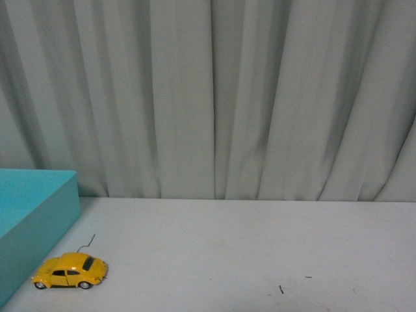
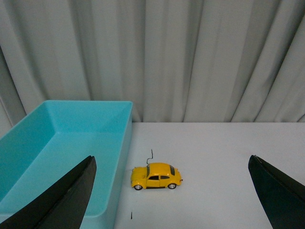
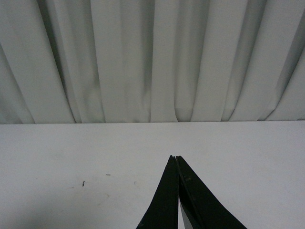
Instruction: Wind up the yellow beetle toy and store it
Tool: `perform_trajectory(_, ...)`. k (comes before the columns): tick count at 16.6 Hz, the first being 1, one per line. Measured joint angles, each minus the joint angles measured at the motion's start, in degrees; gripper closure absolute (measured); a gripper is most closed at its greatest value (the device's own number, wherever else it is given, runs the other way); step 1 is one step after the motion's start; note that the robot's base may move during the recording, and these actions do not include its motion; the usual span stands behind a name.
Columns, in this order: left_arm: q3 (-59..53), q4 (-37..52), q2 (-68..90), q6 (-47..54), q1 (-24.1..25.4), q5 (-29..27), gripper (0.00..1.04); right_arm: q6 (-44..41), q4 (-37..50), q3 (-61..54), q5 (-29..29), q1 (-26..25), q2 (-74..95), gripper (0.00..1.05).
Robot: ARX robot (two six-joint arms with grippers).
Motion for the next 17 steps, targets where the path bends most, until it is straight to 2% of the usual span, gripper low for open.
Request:
perform_trajectory(3, 0.0, 0.0, 0.0, -0.02, 0.0, -0.02, 0.07, 0.0, 0.2, 0.0, 0.0, 0.0, -0.15, 1.03)
perform_trajectory(4, 0.0, 0.0, 0.0, -0.02, 0.0, -0.02, 0.07, 0.0, 0.2, 0.0, 0.0, 0.0, -0.15, 0.95)
perform_trajectory(11, 0.2, -1.27, 0.22, -0.74, -0.28, -0.81, 0.07, 0.02, 0.2, 0.0, 0.0, 0.0, -0.15, 0.05)
perform_trajectory(12, 4.52, -8.72, 7.48, -8.13, -3.56, -10.05, 0.07, 0.0, 0.17, 0.0, 0.04, 0.0, -0.15, 0.07)
perform_trajectory(13, 9.07, -2.71, 18.95, -14.91, -4.0, -15.67, 0.07, 0.0, 0.24, 0.0, -0.04, 0.0, -0.15, 0.07)
perform_trajectory(15, 18.05, 14.4, 39.34, -19.21, -2.89, -15.82, 0.07, -0.02, 0.22, 0.0, -0.13, 0.0, -0.11, 0.07)
perform_trajectory(16, 22.73, 21.35, 51.67, -18.08, -2.93, -13.16, 0.07, 0.0, 0.24, 0.0, -0.02, 0.0, -0.15, 0.07)
perform_trajectory(17, 27.96, 24.76, 63.36, -15.78, -2.95, -12.22, 0.07, 0.0, 0.24, 0.0, 0.0, 0.0, -0.15, 0.07)
